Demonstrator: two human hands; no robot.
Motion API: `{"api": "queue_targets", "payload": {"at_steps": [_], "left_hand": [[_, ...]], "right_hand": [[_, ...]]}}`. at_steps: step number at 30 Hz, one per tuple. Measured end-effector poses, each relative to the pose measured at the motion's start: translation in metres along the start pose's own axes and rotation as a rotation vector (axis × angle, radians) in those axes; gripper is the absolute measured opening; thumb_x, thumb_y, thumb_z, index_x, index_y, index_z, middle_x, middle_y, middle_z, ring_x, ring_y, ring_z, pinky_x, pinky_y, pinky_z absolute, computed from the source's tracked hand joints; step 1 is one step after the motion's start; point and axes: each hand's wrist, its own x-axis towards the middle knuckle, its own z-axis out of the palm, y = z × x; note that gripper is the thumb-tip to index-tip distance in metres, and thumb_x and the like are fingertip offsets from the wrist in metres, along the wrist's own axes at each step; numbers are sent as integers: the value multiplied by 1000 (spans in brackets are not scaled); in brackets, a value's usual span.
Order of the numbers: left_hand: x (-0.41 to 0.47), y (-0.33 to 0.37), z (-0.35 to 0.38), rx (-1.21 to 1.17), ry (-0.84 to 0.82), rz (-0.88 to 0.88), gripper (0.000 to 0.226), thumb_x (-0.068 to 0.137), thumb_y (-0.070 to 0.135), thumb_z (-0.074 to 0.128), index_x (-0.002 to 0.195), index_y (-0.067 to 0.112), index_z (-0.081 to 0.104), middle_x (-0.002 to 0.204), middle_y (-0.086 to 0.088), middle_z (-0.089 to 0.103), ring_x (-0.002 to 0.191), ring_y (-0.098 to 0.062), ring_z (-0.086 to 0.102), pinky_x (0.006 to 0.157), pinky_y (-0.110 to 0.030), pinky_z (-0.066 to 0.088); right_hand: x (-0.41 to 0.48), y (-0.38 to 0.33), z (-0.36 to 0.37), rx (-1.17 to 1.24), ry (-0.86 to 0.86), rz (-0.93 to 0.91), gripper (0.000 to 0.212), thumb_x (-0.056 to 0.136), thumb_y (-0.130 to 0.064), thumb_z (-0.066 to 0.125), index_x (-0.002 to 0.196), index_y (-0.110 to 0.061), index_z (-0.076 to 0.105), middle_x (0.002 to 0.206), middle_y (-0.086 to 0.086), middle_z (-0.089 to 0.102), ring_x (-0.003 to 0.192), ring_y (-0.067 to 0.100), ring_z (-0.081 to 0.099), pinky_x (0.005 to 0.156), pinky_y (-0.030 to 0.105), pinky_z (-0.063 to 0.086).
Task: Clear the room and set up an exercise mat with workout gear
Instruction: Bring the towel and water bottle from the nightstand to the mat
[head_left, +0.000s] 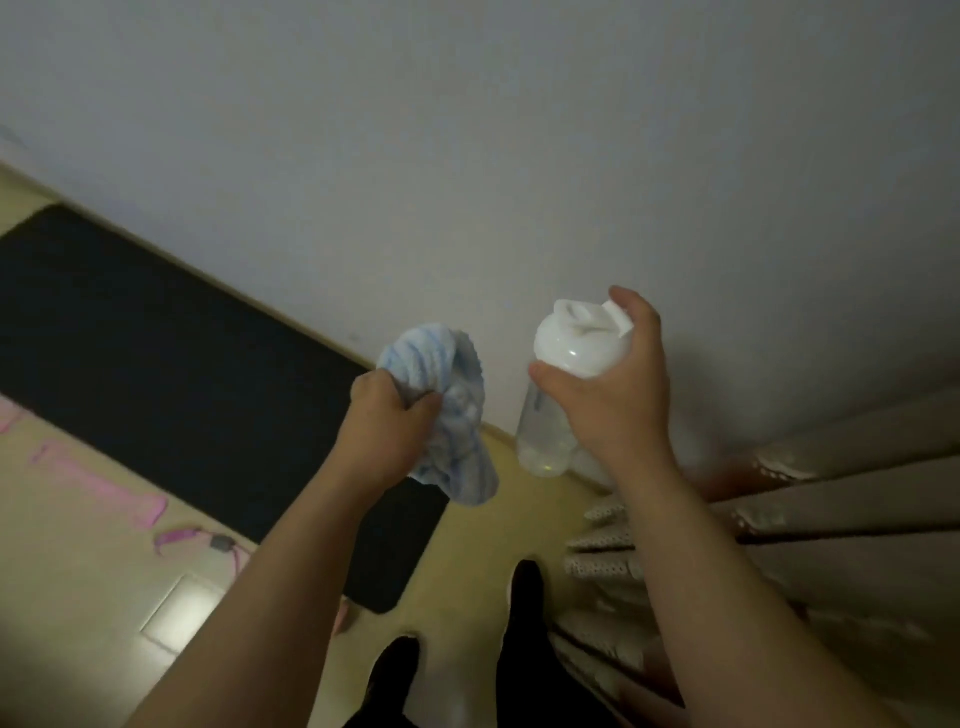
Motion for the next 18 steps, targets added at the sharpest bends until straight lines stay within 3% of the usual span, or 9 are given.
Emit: {"api": "queue_targets", "payload": {"at_steps": [3, 6, 10, 15, 18], "left_hand": [[13, -19, 31, 15, 92, -79, 23, 92, 28, 68, 95, 6, 65, 89, -8, 68, 74, -16, 68, 63, -36, 59], [26, -36, 63, 34, 130, -154, 19, 89, 31, 71, 89, 17, 59, 83, 3, 63, 70, -4, 61, 54, -17, 45], [45, -81, 115, 51, 182, -279, 32, 86, 35, 73, 100, 13, 54, 87, 3, 60, 76, -7, 60, 57, -17, 43], [68, -166, 182, 83, 150, -389, 31, 89, 30, 70, 106, 14, 50, 90, 5, 57, 79, -8, 61, 58, -19, 45], [77, -227, 226, 124, 75, -423, 32, 88, 26, 71, 107, 12, 50, 91, 4, 58, 81, -8, 61, 62, -22, 47]], "right_hand": [[29, 42, 28, 16, -107, 33, 100, 62, -30, 93, 143, -41, 37, 138, -12, 45, 120, 12, 50, 76, 8, 38], [50, 84, 44, 8, -139, 74, 103, 63, -33, 92, 147, -38, 34, 144, -11, 44, 122, 6, 45, 89, 17, 39], [66, 150, 74, -34, -184, 143, 103, 63, -34, 91, 149, -34, 35, 144, -9, 43, 117, 2, 40, 90, 20, 37], [57, 258, 131, -220, -245, 152, 97, 62, -39, 90, 144, -34, 37, 142, -2, 44, 124, 23, 49, 95, 43, 51], [43, 336, 165, -340, -323, 169, 94, 64, -39, 88, 143, -34, 37, 142, 1, 40, 124, 27, 48, 94, 45, 53]]}}
